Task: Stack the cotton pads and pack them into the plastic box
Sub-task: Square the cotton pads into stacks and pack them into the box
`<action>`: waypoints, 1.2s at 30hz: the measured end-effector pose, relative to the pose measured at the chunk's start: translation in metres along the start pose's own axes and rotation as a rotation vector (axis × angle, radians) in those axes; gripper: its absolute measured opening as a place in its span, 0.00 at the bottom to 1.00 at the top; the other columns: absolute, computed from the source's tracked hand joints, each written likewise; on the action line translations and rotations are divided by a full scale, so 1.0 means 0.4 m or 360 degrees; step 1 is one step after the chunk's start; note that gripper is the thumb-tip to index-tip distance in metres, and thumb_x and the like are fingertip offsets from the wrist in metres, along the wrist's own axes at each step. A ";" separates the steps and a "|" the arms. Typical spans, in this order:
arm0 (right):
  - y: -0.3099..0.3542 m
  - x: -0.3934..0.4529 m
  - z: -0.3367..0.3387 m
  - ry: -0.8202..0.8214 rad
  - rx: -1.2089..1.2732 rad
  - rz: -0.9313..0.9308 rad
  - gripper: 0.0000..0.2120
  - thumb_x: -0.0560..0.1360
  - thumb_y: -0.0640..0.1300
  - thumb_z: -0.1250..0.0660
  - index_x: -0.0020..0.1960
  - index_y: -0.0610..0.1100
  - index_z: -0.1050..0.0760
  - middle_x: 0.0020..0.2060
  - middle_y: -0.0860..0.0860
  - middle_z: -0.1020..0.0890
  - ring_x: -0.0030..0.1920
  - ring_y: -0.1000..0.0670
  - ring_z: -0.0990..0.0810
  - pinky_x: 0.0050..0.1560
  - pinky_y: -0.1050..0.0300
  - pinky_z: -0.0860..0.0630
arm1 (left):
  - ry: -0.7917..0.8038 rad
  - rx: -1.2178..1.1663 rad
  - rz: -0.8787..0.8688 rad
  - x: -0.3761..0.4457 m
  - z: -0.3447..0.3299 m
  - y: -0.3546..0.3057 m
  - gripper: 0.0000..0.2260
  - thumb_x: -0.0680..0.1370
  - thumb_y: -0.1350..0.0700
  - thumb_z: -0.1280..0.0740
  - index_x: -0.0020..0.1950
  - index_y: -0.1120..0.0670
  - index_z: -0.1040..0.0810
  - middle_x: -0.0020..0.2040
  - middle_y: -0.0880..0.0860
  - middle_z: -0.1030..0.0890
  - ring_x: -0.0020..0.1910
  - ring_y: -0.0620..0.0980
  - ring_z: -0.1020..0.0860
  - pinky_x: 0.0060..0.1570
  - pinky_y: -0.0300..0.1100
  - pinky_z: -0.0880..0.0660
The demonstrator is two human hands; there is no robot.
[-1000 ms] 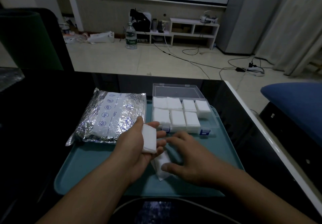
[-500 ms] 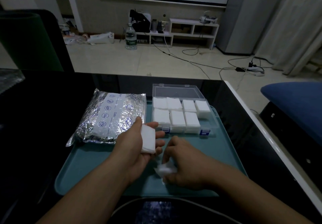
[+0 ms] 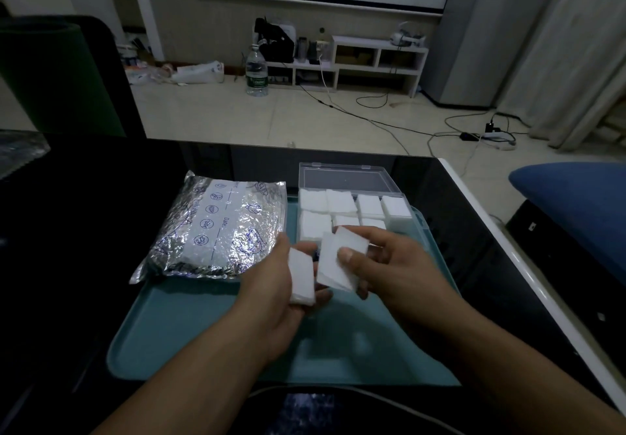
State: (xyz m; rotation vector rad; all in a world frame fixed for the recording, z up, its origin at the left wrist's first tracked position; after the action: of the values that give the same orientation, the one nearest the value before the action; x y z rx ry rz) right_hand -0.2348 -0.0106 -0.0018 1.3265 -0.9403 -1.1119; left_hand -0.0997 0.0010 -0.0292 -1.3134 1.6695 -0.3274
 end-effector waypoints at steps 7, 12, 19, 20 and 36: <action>0.006 0.000 -0.021 -0.0105 -0.1322 0.0491 0.24 0.76 0.52 0.33 0.71 0.54 0.32 0.58 0.61 0.29 0.63 0.60 0.35 0.62 0.67 0.38 | 0.0164 -0.0126 0.0215 -0.020 -0.015 -0.001 0.25 0.82 0.42 0.44 0.68 0.59 0.26 0.60 0.61 0.21 0.50 0.55 0.22 0.40 0.45 0.20; 0.005 -0.015 -0.015 0.0301 -0.1255 0.0381 0.43 0.69 0.56 0.26 0.77 0.57 0.47 0.65 0.63 0.33 0.66 0.64 0.37 0.56 0.80 0.41 | 0.0125 -0.0036 0.0198 -0.023 -0.021 -0.002 0.26 0.82 0.41 0.45 0.66 0.61 0.25 0.49 0.62 0.21 0.41 0.57 0.22 0.42 0.46 0.25; 0.019 -0.023 -0.031 0.0347 -0.1100 0.0479 0.43 0.70 0.50 0.24 0.76 0.60 0.45 0.64 0.62 0.30 0.61 0.70 0.33 0.50 0.80 0.33 | 0.0234 -0.0045 0.0210 -0.014 -0.013 0.001 0.21 0.83 0.46 0.46 0.65 0.60 0.24 0.46 0.63 0.17 0.52 0.60 0.25 0.65 0.57 0.31; 0.020 -0.022 -0.032 0.0364 -0.1076 0.0479 0.43 0.70 0.49 0.24 0.76 0.59 0.45 0.64 0.63 0.30 0.61 0.70 0.33 0.50 0.79 0.32 | 0.0240 -0.0021 0.0185 -0.014 -0.012 0.002 0.20 0.83 0.47 0.46 0.64 0.59 0.24 0.44 0.62 0.17 0.50 0.60 0.24 0.60 0.56 0.28; 0.023 -0.032 -0.026 0.0427 -0.1023 0.0392 0.51 0.69 0.44 0.23 0.77 0.62 0.55 0.57 0.71 0.32 0.55 0.75 0.30 0.48 0.81 0.33 | 0.0456 0.0230 0.0009 -0.003 -0.007 0.026 0.14 0.78 0.57 0.33 0.61 0.63 0.21 0.53 0.64 0.23 0.51 0.61 0.29 0.45 0.49 0.30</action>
State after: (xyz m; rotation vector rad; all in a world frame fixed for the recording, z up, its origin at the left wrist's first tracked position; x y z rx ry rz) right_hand -0.2272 0.0035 0.0079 0.7794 -0.4680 -0.9083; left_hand -0.1081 0.0050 -0.0344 -1.1954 1.8470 -0.6459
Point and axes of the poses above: each hand's wrist, its own x-axis towards the middle knuckle, its own z-axis out of the back of the hand, y = z × x, the point moved 3 cm from there along x, towards the middle knuckle
